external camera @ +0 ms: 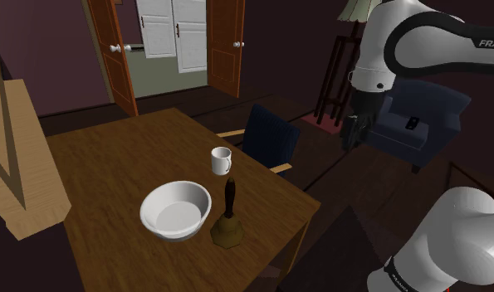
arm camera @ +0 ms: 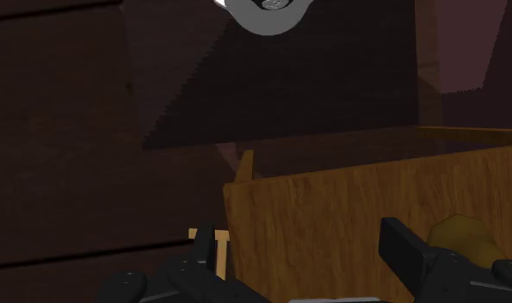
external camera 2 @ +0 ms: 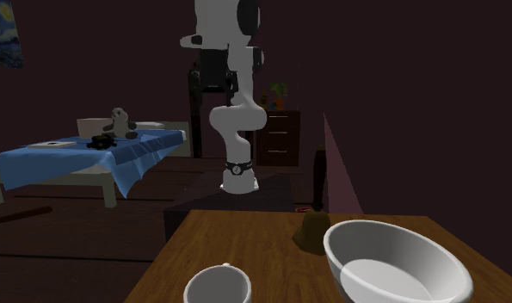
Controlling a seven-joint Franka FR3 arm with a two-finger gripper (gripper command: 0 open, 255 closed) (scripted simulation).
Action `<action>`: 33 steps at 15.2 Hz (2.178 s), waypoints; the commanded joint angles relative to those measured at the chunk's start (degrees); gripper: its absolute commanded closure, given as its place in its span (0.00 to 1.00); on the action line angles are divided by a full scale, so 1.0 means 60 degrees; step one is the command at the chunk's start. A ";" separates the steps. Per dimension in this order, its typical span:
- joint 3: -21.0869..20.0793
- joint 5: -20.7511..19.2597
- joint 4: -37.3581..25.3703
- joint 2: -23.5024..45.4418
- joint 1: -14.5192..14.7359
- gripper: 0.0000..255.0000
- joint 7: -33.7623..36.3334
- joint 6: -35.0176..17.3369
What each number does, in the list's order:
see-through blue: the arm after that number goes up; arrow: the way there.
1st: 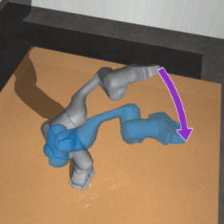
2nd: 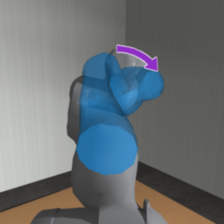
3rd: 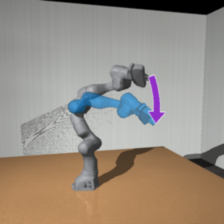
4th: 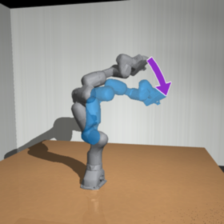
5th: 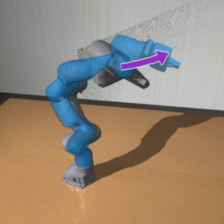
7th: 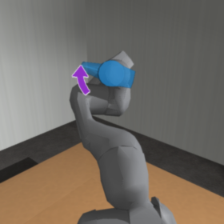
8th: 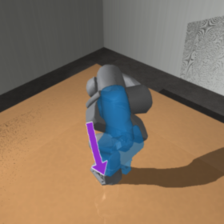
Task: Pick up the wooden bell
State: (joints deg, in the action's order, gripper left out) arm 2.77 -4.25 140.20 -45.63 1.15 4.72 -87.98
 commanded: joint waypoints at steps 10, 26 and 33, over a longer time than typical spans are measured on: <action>-0.0663 0.0758 0.2565 -0.0314 0.1057 0.00 -0.0028 -0.4560; -0.2955 0.0832 0.3895 0.4109 0.2058 0.00 0.0557 -1.4491; -1.2009 0.0649 0.3005 0.5952 -0.6102 0.00 0.0931 -1.7887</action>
State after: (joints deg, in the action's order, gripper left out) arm -59.52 -2.02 159.07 -10.77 -26.74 11.34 -193.17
